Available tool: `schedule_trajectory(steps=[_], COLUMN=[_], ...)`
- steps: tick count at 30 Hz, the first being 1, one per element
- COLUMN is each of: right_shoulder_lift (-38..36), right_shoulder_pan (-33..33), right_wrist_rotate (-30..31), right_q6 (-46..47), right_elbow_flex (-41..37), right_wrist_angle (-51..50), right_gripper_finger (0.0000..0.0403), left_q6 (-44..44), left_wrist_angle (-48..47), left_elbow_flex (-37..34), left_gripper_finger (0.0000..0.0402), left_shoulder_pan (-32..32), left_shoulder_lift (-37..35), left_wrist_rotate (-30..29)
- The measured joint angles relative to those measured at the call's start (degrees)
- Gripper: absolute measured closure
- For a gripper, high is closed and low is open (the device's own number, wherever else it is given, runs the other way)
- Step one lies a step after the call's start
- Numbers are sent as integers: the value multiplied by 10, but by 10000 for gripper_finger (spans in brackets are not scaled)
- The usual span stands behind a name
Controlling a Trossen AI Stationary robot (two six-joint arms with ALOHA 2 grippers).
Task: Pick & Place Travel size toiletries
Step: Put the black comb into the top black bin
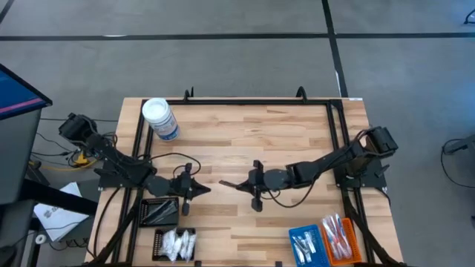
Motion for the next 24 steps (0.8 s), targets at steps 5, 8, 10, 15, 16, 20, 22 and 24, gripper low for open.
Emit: schedule_trajectory(steps=[5,8,10,15,16,20,22,24], right_shoulder_lift=[1,1,1,14,18,63,96,131], right_shoulder_pan=[-10,-3,3,19,21,26,26,23], right_wrist_rotate=[-42,-43,-43,-44,-44,-44,-45,-45], right_q6=[24,27,27,28,28,33,33,31], right_elbow_flex=[43,52,59,90,95,142,172,210], right_wrist_angle=[-184,-219,-212,-225,-240,-293,-346,-373], right_gripper_finger=[403,403,403,403,403,403,403,403], left_q6=[-6,-30,-32,-1,4,44,65,76], left_wrist_angle=[-1,-3,-6,-6,-8,-9,-9,-33], left_elbow_flex=[0,0,2,25,32,68,92,119], left_gripper_finger=[400,399,391,332,315,244,214,191], left_shoulder_pan=[-6,5,13,14,12,11,20,33], left_shoulder_lift=[0,2,9,36,43,77,99,115], left_wrist_rotate=[0,33,42,41,40,35,39,54])
